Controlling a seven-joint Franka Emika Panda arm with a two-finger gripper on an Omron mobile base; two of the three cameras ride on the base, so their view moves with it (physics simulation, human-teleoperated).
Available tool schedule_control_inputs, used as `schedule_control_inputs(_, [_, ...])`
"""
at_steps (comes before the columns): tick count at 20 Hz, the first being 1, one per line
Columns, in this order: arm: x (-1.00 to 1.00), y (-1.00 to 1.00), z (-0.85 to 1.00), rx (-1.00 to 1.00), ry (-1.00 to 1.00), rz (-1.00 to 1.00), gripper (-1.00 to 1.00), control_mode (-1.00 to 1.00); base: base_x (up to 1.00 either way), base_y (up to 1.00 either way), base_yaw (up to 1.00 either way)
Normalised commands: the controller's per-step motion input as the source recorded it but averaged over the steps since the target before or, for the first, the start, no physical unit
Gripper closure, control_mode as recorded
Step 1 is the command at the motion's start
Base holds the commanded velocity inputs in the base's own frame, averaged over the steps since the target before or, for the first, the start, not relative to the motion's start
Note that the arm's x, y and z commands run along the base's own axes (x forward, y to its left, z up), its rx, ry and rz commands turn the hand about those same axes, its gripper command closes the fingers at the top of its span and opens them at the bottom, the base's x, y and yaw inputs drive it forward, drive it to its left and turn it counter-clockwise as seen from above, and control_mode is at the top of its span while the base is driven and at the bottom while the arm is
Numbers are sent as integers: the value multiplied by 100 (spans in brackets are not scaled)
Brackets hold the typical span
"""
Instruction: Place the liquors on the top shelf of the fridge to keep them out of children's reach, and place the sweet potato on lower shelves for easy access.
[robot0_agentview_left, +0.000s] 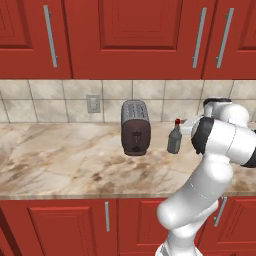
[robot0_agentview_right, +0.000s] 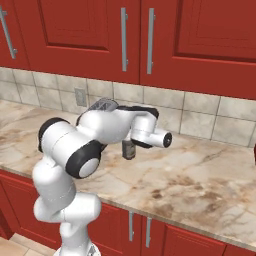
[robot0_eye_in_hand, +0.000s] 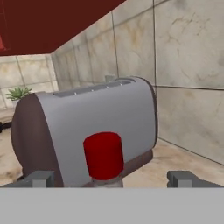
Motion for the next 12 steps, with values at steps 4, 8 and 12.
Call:
schedule_control_inputs(4, [20, -13, -19, 0, -2, 0, -100, -100, 0, 0, 0])
schedule_control_inputs(8, [17, -8, -18, 0, 0, 0, -100, -100, 0, 0, 0])
schedule_control_inputs(12, [3, 0, -10, 0, 0, 1, -100, -100, 0, 0, 0])
